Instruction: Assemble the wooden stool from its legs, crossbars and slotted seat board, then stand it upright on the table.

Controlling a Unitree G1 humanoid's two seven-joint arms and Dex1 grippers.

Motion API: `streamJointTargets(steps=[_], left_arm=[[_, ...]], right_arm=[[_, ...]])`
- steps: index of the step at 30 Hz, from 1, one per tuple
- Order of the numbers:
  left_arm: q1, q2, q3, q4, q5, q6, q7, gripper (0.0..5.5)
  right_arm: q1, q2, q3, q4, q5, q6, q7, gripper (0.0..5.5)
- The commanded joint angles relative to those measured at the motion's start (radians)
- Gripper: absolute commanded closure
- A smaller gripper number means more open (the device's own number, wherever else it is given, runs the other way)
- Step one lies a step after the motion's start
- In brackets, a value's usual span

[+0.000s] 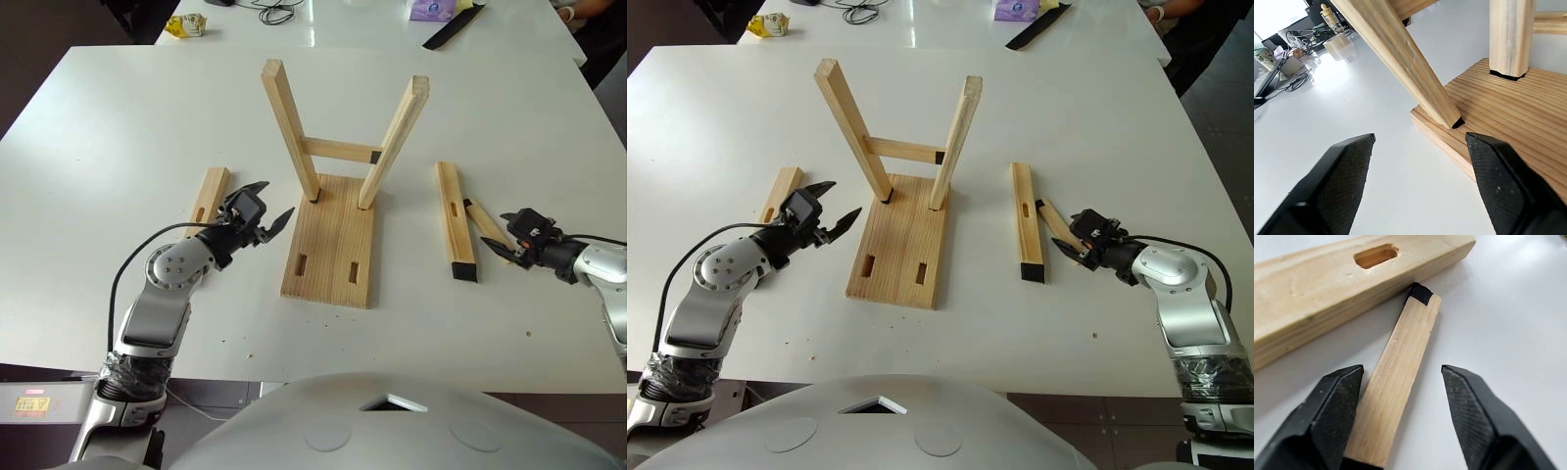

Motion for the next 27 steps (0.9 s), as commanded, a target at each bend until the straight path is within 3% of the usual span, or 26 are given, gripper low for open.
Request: streamJointTargets(steps=[1, 17, 27], left_arm=[[-0.014, 0.024, 0.011, 0.005, 0.002, 0.015, -0.016, 2.08], [-0.005, 0.03, 0.046, -0.042, -0.03, 0.082, -0.012, 2.08], [0.0, 0.024, 0.059, -0.063, -0.038, 0.12, -0.007, 2.08]], right_arm=[[0.07, 0.017, 0.037, 0.084, -0.019, 0.017, 0.003, 2.55], [0.122, -0.029, 0.056, 0.122, 0.019, 0.075, 0.057, 2.55], [0.077, 0.008, -0.048, -0.027, 0.271, 0.46, 0.038, 2.55]])
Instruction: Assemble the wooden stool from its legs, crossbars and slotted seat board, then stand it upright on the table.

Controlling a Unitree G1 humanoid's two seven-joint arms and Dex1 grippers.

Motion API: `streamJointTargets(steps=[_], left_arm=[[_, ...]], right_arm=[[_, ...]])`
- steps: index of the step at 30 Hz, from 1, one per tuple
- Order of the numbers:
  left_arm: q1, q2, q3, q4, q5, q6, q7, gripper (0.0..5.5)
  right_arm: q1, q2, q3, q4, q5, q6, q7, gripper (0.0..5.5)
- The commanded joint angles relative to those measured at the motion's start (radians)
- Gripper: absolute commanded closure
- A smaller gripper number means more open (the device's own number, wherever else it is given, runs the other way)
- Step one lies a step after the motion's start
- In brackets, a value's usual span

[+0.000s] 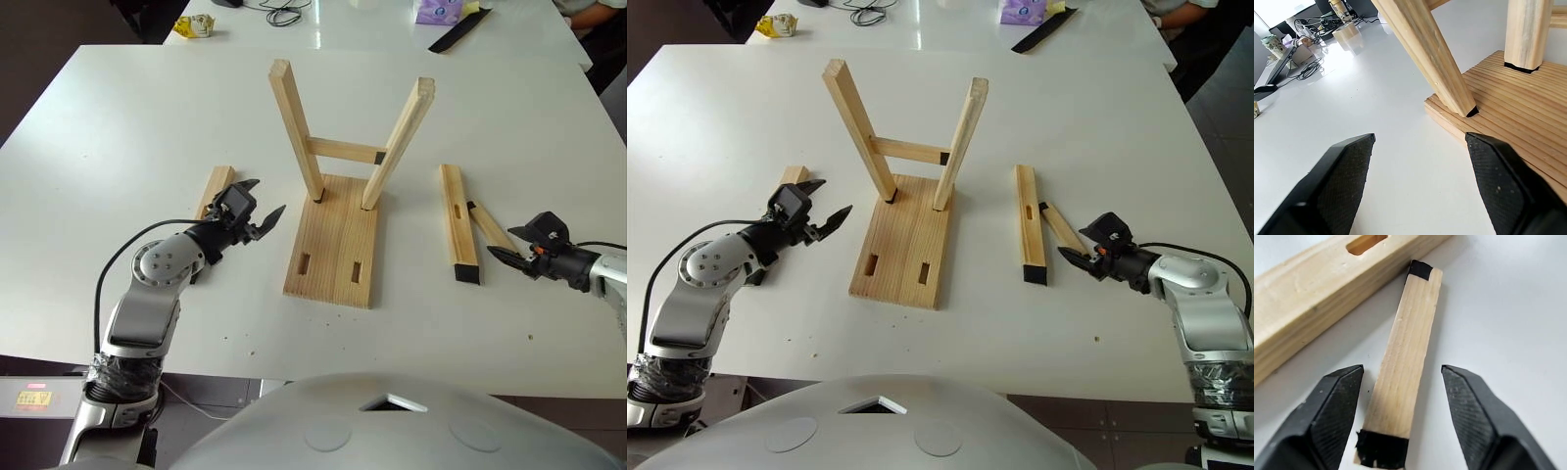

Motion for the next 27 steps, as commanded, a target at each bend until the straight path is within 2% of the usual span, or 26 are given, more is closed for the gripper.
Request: streamJointTargets(steps=[1, 12, 24, 27], left_arm=[[0.004, 0.002, 0.015, -0.018, -0.013, 0.027, 0.006, 2.08], [-0.028, 0.014, 0.022, -0.002, -0.021, 0.037, -0.003, 2.08], [-0.067, 0.006, 0.061, 0.021, -0.061, 0.061, 0.002, 2.08], [-0.078, 0.004, 0.074, 0.021, -0.076, 0.071, 0.004, 2.08]], right_arm=[[0.049, 0.031, 0.013, -0.02, 0.036, 0.188, -0.023, 2.55], [0.038, 0.034, 0.044, -0.048, -0.04, 0.137, -0.135, 2.55], [0.017, 0.033, 0.065, -0.028, -0.057, 0.095, -0.151, 4.15], [0.001, 0.034, 0.075, -0.02, -0.055, 0.095, -0.147, 4.17]])
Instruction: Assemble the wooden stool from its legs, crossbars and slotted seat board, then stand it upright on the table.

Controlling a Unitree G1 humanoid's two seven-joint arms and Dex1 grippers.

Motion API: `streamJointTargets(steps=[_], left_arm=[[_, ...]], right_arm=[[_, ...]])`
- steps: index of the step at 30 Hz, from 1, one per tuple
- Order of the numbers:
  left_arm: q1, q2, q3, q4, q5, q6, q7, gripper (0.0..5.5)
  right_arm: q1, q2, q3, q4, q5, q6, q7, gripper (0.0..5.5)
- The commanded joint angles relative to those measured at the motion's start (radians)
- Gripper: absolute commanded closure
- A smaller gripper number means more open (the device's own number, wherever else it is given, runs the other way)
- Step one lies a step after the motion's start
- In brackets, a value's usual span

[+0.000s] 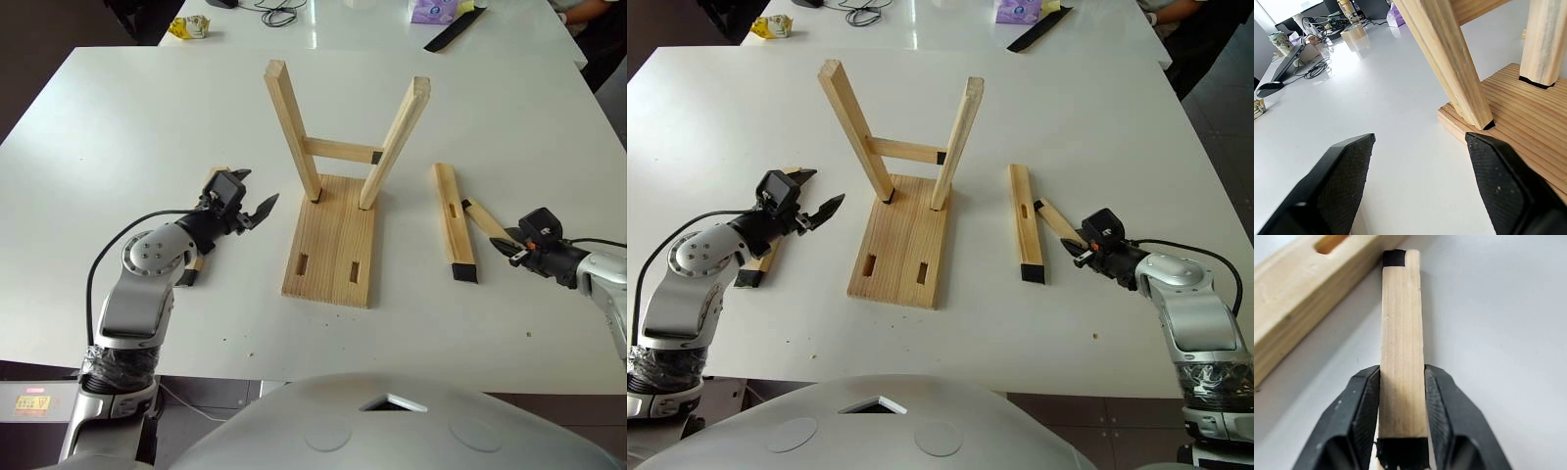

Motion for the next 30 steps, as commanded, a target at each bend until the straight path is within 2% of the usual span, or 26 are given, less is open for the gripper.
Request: streamJointTargets(steps=[1, 9, 17, 23, 30], left_arm=[[-0.025, 0.001, 0.021, 0.006, -0.018, 0.024, 0.006, 2.08], [-0.048, -0.006, 0.073, -0.005, -0.063, 0.06, 0.021, 2.08], [-0.098, 0.059, 0.227, -0.034, -0.158, 0.132, 0.019, 2.08], [-0.172, 0.055, 0.334, -0.065, -0.337, 0.223, 0.007, 2.08], [-0.298, 0.117, 0.483, -0.082, -0.859, 0.452, -0.088, 2.08]], right_arm=[[0.012, 0.012, 0.042, 0.047, -0.031, 0.028, 0.003, 4.17], [-0.05, 0.015, 0.021, 0.076, -0.028, 0.018, 0.005, 4.17], [-0.158, 0.012, -0.131, 0.045, 0.062, -0.027, 0.035, 4.18], [-0.279, 0.029, -0.275, -0.069, 0.284, 0.08, 0.072, 4.18], [-0.469, -0.004, -0.408, -0.229, 0.767, 0.321, 0.139, 4.18]])
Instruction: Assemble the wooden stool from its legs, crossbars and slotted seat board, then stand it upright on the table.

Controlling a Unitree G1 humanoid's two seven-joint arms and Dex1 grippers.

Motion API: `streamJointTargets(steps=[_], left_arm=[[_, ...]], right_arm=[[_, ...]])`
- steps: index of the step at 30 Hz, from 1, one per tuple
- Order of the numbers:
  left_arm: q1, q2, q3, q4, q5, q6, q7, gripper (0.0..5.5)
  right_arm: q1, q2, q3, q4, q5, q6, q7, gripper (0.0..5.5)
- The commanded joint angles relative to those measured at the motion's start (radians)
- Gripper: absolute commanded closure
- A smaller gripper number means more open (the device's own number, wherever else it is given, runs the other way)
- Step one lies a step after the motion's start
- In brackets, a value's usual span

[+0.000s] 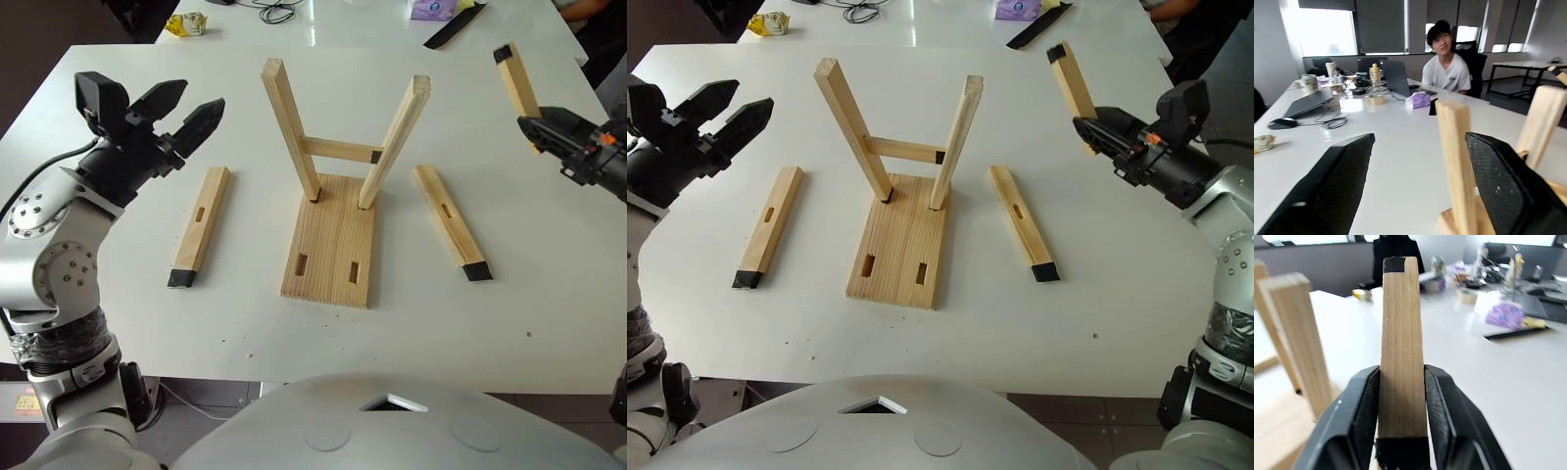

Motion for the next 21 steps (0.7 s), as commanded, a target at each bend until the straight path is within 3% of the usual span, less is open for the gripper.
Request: streamJointTargets(steps=[1, 6, 13, 21], left_arm=[[-0.086, 0.051, 0.046, 0.01, -0.243, 0.108, -0.032, 2.08], [-0.132, -0.002, -0.07, -0.038, -0.376, 0.148, 0.011, 2.08], [-0.181, -0.083, -0.326, -0.089, -0.366, 0.16, -0.022, 2.08], [-0.18, -0.073, -0.355, -0.036, -0.391, 0.177, -0.068, 2.08]], right_arm=[[-0.119, -0.026, -0.049, -0.05, 0.264, 0.13, 0.034, 4.18], [-0.2, 0.014, 0.049, -0.035, 0.449, 0.231, 0.033, 4.18], [-0.232, 0.054, 0.236, -0.031, 0.489, 0.298, 0.096, 4.18], [-0.278, 0.033, 0.297, -0.033, 0.49, 0.327, 0.166, 4.18]])
